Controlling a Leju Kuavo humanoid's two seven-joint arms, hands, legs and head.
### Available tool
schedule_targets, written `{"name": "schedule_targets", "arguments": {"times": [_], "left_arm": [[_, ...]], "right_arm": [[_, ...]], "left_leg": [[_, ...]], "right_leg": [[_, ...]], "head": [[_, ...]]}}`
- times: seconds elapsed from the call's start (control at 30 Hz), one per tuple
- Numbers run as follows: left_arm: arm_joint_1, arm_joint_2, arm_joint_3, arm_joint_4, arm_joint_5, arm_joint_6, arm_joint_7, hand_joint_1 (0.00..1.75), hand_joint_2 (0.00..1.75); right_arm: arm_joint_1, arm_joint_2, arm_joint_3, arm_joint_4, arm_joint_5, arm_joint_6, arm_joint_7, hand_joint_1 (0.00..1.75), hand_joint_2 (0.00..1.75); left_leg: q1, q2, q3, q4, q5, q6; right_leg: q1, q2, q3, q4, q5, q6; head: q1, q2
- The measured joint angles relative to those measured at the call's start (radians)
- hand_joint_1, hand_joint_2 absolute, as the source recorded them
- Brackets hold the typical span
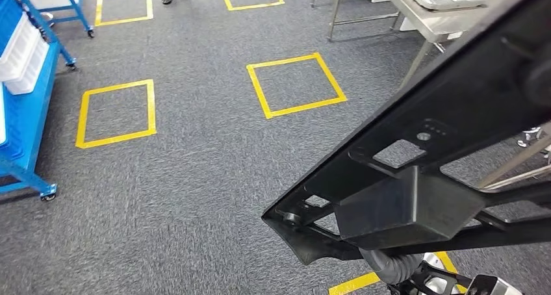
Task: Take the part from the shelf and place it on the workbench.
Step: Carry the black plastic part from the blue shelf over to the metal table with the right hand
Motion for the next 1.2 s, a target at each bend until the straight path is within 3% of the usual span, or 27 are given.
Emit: {"name": "schedule_targets", "arguments": {"times": [0.1,0.17,0.23,0.3,0.33,0.37,0.43,0.5,0.53,0.57,0.6,0.67,0.73,0.77,0.8,0.83,0.87,0.93,1.0,1.03,1.1,1.13,1.2], "left_arm": [[-0.006,-0.001,0.0,0.0,0.004,0.001,-0.001,0.0,1.75],[-0.01,0.0,0.0,0.0,0.006,0.001,-0.004,0.0,1.75],[-0.009,0.001,0.0,0.0,0.006,0.001,-0.008,0.0,1.75],[-0.007,0.001,0.0,0.0,0.006,0.0,-0.01,0.0,1.75],[-0.007,0.001,0.0,0.0,0.004,0.0,-0.011,0.0,1.75],[-0.008,0.002,0.0,0.0,0.002,0.0,-0.011,0.0,1.75],[-0.014,0.003,0.0,0.0,-0.002,0.001,-0.012,0.0,1.75],[-0.017,0.003,0.0,0.0,-0.003,0.002,-0.013,0.0,1.75],[-0.018,0.003,-0.001,0.0,-0.003,0.003,-0.013,0.0,1.75],[-0.019,0.002,-0.001,0.0,-0.003,0.004,-0.013,0.0,1.75],[-0.02,0.002,-0.001,0.0,-0.002,0.006,-0.014,0.0,1.75],[-0.022,0.002,-0.001,0.0,-0.002,0.008,-0.015,0.0,1.75],[-0.018,0.002,0.0,0.0,-0.001,0.009,-0.015,0.0,1.75],[-0.014,0.002,0.0,0.0,0.0,0.009,-0.014,0.0,1.75],[-0.011,0.002,0.0,0.0,0.001,0.009,-0.013,0.0,1.75],[-0.009,0.002,0.0,0.0,0.001,0.009,-0.012,0.0,1.75],[-0.007,0.001,0.0,0.0,0.001,0.009,-0.011,0.0,1.75],[-0.007,0.001,0.0,0.0,0.0,0.009,-0.01,0.0,1.75],[-0.006,0.0,0.0,0.0,-0.002,0.009,-0.009,0.0,1.75],[-0.005,-0.001,0.0,0.0,-0.002,0.009,-0.008,0.0,1.75],[-0.006,-0.004,0.0,0.0,-0.002,0.009,-0.006,0.0,1.75],[-0.007,-0.005,0.0,0.0,-0.002,0.008,-0.006,0.0,1.75],[-0.008,-0.006,0.0,0.0,-0.001,0.008,-0.006,0.0,1.75]], "right_arm": [[-0.005,-0.005,0.0,-0.004,-0.007,-0.006,0.0,1.73,1.75],[-0.011,-0.006,0.0,-0.006,-0.008,-0.011,-0.002,1.73,1.75],[-0.017,-0.007,0.0,-0.008,-0.007,-0.013,-0.003,1.73,1.75],[-0.019,-0.008,0.0,-0.008,-0.005,-0.015,-0.003,1.73,1.75],[-0.02,-0.008,0.0,-0.008,-0.006,-0.017,-0.002,1.73,1.75],[-0.023,-0.008,0.0,-0.008,-0.008,-0.02,0.001,1.73,1.75],[-0.031,-0.008,0.0,-0.008,-0.012,-0.027,0.008,1.73,1.75],[-0.038,-0.008,0.0,-0.009,-0.015,-0.03,0.016,1.73,1.75],[-0.04,-0.009,0.0,-0.01,-0.016,-0.031,0.019,1.73,1.75],[-0.041,-0.011,0.0,-0.011,-0.017,-0.031,0.022,1.73,1.75],[-0.041,-0.013,0.0,-0.012,-0.019,-0.031,0.024,1.73,1.75],[-0.046,-0.017,0.0,-0.013,-0.024,-0.031,0.028,1.73,1.75],[-0.051,-0.021,0.0,-0.013,-0.028,-0.031,0.032,1.73,1.75],[-0.052,-0.022,0.0,-0.013,-0.029,-0.032,0.034,1.73,1.75],[-0.052,-0.023,0.0,-0.013,-0.029,-0.033,0.035,1.73,1.75],[-0.051,-0.024,0.0,-0.013,-0.03,-0.034,0.036,1.73,1.75],[-0.05,-0.026,0.0,-0.013,-0.029,-0.036,0.036,1.73,1.75],[-0.048,-0.029,0.0,-0.013,-0.029,-0.042,0.036,1.73,1.75],[-0.047,-0.031,0.0,-0.015,-0.029,-0.046,0.036,1.73,1.75],[-0.046,-0.032,0.0,-0.015,-0.029,-0.047,0.036,1.73,1.75],[-0.04,-0.034,0.0,-0.018,-0.029,-0.047,0.036,1.73,1.75],[-0.038,-0.035,-0.001,-0.021,-0.029,-0.048,0.036,1.73,1.75],[-0.034,-0.036,-0.001,-0.026,-0.029,-0.048,0.035,1.73,1.75]], "left_leg": [[0.0,0.018,0.012,-0.003,-0.008,-0.015],[0.001,-0.02,-0.002,0.045,-0.039,-0.022],[0.005,-0.07,-0.063,0.17,-0.097,-0.026],[0.007,-0.083,-0.12,0.267,-0.122,-0.031],[0.008,-0.084,-0.125,0.263,-0.102,-0.033],[0.01,-0.088,-0.112,0.221,-0.067,-0.034],[0.016,-0.126,-0.061,0.088,0.005,-0.037],[0.02,-0.167,-0.034,0.018,0.025,-0.032],[0.019,-0.173,-0.033,0.014,0.02,-0.026],[0.018,-0.162,-0.032,0.013,0.021,-0.018],[0.017,-0.151,-0.031,0.009,0.024,-0.011],[0.018,-0.127,-0.025,-0.001,0.028,0.003],[0.015,-0.101,-0.022,-0.005,0.027,0.011],[0.012,-0.087,-0.022,-0.004,0.025,0.013],[0.011,-0.073,-0.022,-0.004,0.024,0.013],[0.01,-0.06,-0.02,-0.004,0.022,0.013],[0.009,-0.048,-0.018,-0.004,0.019,0.012],[0.007,-0.028,-0.01,-0.005,0.013,0.008],[0.005,-0.012,-0.003,-0.005,0.007,0.0],[0.004,-0.003,0.0,-0.007,0.004,-0.006],[0.005,0.013,0.007,-0.011,-0.001,-0.017],[0.006,0.007,0.01,-0.007,-0.008,-0.022],[0.008,-0.035,-0.013,0.057,-0.048,-0.029]], "right_leg": [[0.001,0.028,0.008,-0.017,0.003,-0.012],[-0.007,0.048,0.023,-0.035,0.01,-0.021],[-0.01,0.069,0.029,-0.04,0.011,-0.026],[-0.011,0.096,0.029,-0.037,0.009,-0.028],[-0.012,0.111,0.029,-0.034,0.008,-0.027],[-0.013,0.126,0.03,-0.03,0.005,-0.024],[-0.016,0.152,0.027,-0.017,-0.003,-0.014],[-0.018,0.173,0.015,-0.004,-0.007,-0.002],[-0.019,0.183,0.01,-0.002,-0.006,0.004],[-0.022,0.194,0.006,-0.003,-0.003,0.011],[-0.023,0.195,0.004,-0.002,-0.004,0.016],[-0.021,0.154,-0.016,0.039,-0.028,0.024],[-0.021,0.095,-0.075,0.153,-0.083,0.03],[-0.022,0.083,-0.11,0.218,-0.106,0.032],[-0.024,0.076,-0.134,0.261,-0.115,0.033],[-0.025,0.073,-0.14,0.268,-0.105,0.033],[-0.025,0.068,-0.125,0.235,-0.079,0.031],[-0.019,0.038,-0.054,0.096,-0.017,0.022],[-0.008,0.009,-0.007,0.003,0.006,0.009],[-0.003,0.007,-0.003,-0.009,0.003,0.004],[-0.003,0.03,0.0,-0.015,0.006,-0.006],[-0.006,0.04,0.005,-0.022,0.008,-0.011],[-0.013,0.059,0.015,-0.033,0.013,-0.021]], "head": [[0.0,0.0],[0.0,0.0],[-0.001,0.0],[-0.001,0.0],[-0.001,0.0],[-0.001,0.0],[-0.001,0.0],[0.0,0.0],[0.0,0.0],[0.0,0.0],[0.0,0.0],[0.0,0.0],[0.0,0.0],[0.0,0.0],[0.0,0.0],[0.0,0.0],[0.0,0.0],[0.0,0.0],[0.0,0.0],[0.0,0.0],[0.0,0.0],[0.0,0.0],[0.0,0.0]]}}
